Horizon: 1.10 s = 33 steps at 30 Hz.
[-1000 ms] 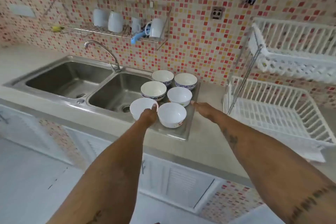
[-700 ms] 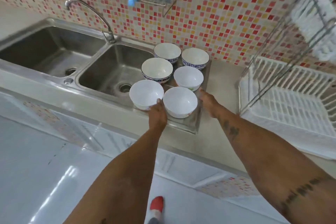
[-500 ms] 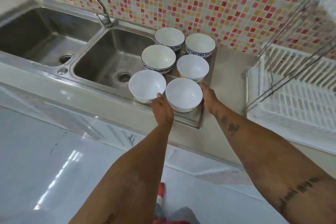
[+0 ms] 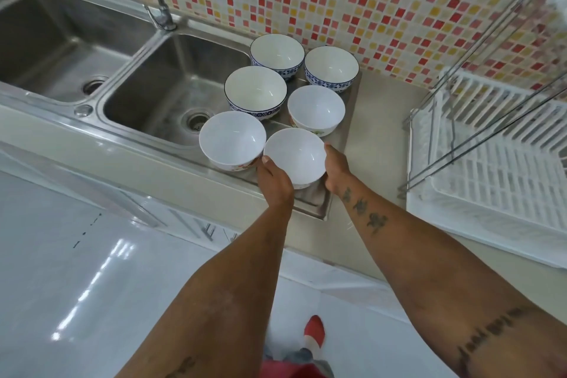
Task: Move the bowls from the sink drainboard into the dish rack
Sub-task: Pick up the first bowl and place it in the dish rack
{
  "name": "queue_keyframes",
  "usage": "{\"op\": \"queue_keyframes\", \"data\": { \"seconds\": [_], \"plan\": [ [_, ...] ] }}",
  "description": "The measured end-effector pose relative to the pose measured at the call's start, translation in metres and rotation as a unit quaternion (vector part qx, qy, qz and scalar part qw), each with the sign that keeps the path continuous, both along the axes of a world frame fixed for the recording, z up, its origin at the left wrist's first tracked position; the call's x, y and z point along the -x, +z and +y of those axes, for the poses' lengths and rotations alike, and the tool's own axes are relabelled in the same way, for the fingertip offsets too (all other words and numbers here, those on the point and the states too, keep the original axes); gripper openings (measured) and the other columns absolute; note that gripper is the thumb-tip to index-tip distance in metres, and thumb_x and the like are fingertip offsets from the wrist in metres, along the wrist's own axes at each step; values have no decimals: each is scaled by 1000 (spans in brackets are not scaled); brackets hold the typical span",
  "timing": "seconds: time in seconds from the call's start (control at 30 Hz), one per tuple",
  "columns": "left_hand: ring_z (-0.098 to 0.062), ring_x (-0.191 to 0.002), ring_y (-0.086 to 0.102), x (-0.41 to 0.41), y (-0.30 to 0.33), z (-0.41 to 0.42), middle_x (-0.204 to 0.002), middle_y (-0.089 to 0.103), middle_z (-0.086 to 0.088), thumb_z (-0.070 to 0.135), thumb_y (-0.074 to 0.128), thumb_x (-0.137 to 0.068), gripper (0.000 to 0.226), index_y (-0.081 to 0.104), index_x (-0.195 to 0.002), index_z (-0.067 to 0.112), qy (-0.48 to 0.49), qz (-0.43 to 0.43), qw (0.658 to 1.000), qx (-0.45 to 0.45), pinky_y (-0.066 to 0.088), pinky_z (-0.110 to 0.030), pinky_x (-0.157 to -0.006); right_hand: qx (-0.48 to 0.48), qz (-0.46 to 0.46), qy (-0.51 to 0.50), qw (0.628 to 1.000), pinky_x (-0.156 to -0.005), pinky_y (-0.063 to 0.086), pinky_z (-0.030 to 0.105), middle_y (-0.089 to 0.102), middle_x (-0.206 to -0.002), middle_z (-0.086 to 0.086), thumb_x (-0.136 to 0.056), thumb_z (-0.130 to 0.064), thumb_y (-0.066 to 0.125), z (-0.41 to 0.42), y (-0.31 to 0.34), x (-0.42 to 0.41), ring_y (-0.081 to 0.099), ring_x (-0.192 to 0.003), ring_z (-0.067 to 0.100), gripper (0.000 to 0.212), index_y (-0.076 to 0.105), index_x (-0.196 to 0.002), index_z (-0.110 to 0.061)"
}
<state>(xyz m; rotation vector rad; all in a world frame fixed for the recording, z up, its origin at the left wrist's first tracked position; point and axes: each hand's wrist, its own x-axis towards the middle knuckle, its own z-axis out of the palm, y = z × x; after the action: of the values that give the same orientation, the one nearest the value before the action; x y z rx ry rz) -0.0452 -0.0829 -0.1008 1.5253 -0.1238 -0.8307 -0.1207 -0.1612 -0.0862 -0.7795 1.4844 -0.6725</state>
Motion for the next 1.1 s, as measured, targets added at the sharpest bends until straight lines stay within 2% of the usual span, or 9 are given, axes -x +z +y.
{"op": "queue_keyframes", "data": {
  "seconds": [0.1,0.3,0.53,0.63,0.7,0.8,0.87,1.03,1.1],
  "plan": [
    [-31,-122,55,3,0,-4,-137,55,-12,32,29,-103,42,51,-134,14,12,12,1000,-4,46,-32,-93,-27,-27,-21,999,-84,53,38,64,-113,8,-94,-32,48,1,2,-3,61,-98,27,31,61,-114,-12],
    [-29,-120,55,13,33,-12,-137,53,-8,39,33,-102,43,46,-138,20,55,78,994,56,48,-40,-100,-18,-66,-64,996,-92,55,45,66,-121,12,-93,-29,49,2,23,0,63,-110,33,34,61,-119,-11],
    [-25,-116,59,23,135,-35,-129,62,-3,47,38,-98,42,54,-129,24,87,151,968,179,48,-37,-99,127,-122,-83,981,-82,53,38,64,-115,10,-95,-32,46,-16,134,11,60,-99,28,37,60,-123,-12],
    [-24,-113,58,34,204,-43,-113,64,3,51,32,-98,34,60,-99,32,61,172,954,236,46,-36,-100,243,-136,-88,956,-94,48,43,60,-126,6,-97,-34,42,-15,200,25,56,-111,26,37,55,-128,-17],
    [-27,-116,58,42,250,-50,-111,63,3,54,29,-98,37,59,-94,32,30,211,929,302,44,-41,-106,311,-150,-87,935,-100,45,45,57,-130,6,-100,-33,36,-11,245,41,53,-114,24,32,57,-122,-20],
    [-30,-122,56,56,307,-60,-129,60,-3,56,30,-96,44,55,-120,28,-56,257,895,360,41,-46,-111,400,-182,-106,892,-100,47,44,61,-124,7,-102,-26,35,-6,306,74,55,-116,25,33,59,-122,-18],
    [-32,-123,56,73,339,-62,-137,58,-4,56,33,-94,54,52,-134,26,-150,269,878,367,40,-51,-110,438,-184,-135,869,-91,46,39,65,-107,3,-102,-25,36,-2,338,100,57,-105,24,34,60,-121,-10],
    [-36,-122,56,131,389,-65,-133,60,-7,53,40,-89,50,57,-130,30,-376,304,814,323,38,-58,-105,504,-152,-191,829,-69,45,28,59,-80,-6,-101,-22,38,1,382,172,55,-76,13,28,59,-81,-20],
    [-38,-111,62,156,401,-63,-124,66,-9,50,48,-85,45,65,-120,27,-460,304,777,304,39,-62,-101,508,-148,-215,821,-73,46,30,60,-82,-6,-100,-22,39,-1,387,201,56,-81,16,27,59,-82,-21]
  ]
}}
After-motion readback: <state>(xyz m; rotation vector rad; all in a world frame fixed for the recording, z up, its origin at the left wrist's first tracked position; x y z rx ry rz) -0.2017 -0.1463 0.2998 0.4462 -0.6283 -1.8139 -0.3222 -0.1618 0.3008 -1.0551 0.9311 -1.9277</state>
